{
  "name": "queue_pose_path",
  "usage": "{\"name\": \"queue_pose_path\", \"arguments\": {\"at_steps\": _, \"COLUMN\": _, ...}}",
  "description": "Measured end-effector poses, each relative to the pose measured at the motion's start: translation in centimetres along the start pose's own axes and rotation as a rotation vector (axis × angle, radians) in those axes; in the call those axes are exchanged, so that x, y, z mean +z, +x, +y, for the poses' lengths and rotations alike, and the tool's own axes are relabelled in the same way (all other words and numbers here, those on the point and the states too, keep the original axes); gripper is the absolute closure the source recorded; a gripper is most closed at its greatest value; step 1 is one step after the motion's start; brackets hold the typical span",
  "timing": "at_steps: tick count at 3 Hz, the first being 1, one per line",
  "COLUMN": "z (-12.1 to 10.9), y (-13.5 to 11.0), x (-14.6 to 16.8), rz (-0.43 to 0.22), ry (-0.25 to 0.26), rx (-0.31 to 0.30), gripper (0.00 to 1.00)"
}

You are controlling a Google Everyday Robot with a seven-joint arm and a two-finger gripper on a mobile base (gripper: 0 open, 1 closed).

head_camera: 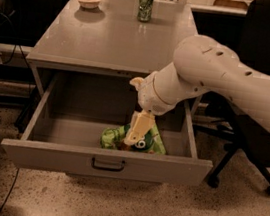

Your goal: Pick green rice chip bag from top drawer and place on counter

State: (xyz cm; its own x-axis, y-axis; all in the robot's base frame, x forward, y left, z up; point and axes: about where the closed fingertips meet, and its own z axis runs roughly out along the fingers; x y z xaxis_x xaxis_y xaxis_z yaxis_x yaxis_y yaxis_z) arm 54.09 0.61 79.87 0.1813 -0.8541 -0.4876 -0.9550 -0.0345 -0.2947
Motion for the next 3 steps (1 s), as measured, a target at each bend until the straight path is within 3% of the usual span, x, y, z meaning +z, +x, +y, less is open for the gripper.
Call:
{"name": "queue_pose_path", "arguments": {"at_steps": 2, "z": -3.3, "y": 7.7, "x": 5.0, "rz": 0.145, "ry": 0.013, "rx": 0.022, "gripper": 0.0}}
{"name": "queue_pose_path", "arguments": {"at_steps": 3, "z": -4.0, "y": 9.1, "x": 6.8, "rz": 0.172, "ry": -0.009, "rx": 0.012, "gripper": 0.0}}
